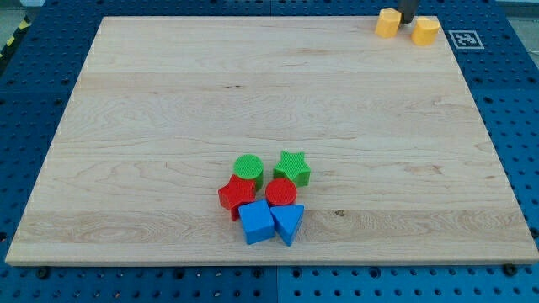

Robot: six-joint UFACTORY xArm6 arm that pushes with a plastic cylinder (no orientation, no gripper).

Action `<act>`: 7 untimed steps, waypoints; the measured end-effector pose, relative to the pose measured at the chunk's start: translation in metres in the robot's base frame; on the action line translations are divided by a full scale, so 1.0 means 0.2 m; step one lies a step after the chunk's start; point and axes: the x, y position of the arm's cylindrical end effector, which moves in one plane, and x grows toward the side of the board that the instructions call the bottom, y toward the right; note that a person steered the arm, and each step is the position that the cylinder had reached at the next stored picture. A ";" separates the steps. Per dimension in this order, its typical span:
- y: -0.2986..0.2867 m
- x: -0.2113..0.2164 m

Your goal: Push the hexagon to the top right of the green star

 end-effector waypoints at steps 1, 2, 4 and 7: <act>-0.15 0.10; -0.34 0.16; -0.49 -0.02; -0.60 0.28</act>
